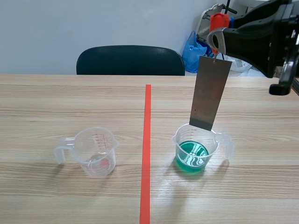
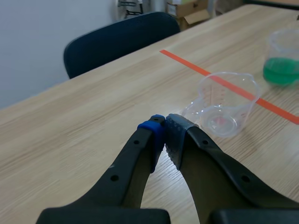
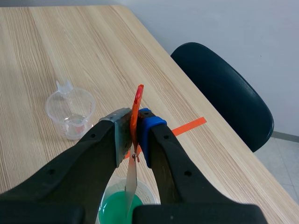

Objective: Do the redox reaction experiment

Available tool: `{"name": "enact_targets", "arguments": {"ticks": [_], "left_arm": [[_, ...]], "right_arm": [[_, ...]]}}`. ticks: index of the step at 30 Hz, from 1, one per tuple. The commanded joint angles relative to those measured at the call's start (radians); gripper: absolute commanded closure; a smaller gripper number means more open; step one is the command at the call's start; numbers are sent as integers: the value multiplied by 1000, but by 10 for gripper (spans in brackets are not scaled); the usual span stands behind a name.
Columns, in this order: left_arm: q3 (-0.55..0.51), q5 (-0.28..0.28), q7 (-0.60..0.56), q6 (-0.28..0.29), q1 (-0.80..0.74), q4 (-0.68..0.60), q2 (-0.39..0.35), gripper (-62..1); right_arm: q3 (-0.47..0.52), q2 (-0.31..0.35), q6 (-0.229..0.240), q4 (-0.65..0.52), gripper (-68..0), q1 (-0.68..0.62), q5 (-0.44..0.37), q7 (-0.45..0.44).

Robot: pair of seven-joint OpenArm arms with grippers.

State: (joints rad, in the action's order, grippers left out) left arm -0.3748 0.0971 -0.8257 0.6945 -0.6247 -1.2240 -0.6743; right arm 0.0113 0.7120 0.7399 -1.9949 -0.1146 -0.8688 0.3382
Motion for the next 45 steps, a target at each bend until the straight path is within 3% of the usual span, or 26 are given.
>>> {"name": "enact_targets", "arguments": {"ticks": [1,8,11,15,21,27,35,45], "left_arm": [[55,13,28,2,62,-10,3,-29],[378,19,174,2,373,-10,22,-29],[496,60,235,2,481,-10,45,-29],[623,118,332,2,595,-10,87,-30],[769,123,426,2,711,-10,166,-30],[850,124,496,2,762,-10,248,-30],[869,123,562,2,792,-10,344,-30],[869,117,599,2,794,-10,380,-30]], "right_arm": [[11,13,6,-14,-6,9,-15,-23],[11,13,6,-14,-6,9,-14,-23],[11,13,6,-14,-6,9,-14,-22],[11,13,6,-14,-6,9,-14,-22],[11,14,6,-14,-6,9,-14,-22],[11,14,6,-14,-6,9,-14,-22],[11,14,6,-14,-6,9,-14,-23],[11,14,6,-14,-6,9,-14,-23]]}}
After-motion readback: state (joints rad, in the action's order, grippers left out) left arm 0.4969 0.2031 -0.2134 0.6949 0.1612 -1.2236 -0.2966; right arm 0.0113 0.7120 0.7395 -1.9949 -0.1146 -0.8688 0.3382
